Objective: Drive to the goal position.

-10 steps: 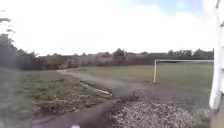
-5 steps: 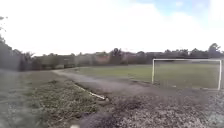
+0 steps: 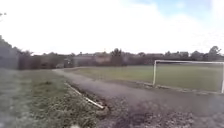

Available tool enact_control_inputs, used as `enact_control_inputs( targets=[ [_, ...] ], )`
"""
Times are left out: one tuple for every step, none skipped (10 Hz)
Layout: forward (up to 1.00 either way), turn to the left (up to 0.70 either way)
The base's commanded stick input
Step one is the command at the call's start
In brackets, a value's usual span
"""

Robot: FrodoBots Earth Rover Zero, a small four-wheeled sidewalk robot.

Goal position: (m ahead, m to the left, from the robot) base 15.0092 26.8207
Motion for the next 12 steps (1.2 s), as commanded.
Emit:
enact_control_inputs(
  targets=[
    [0.70,0.00],
    [0.70,0.00],
    [0.70,0.00],
    [0.70,0.00],
    [0.70,0.00],
    [0.70,0.00],
    [0.70,0.00],
    [0.70,0.01],
    [0.70,0.02],
    [0.70,0.30],
    [0.70,0.33],
    [0.70,0.35]
  ],
)
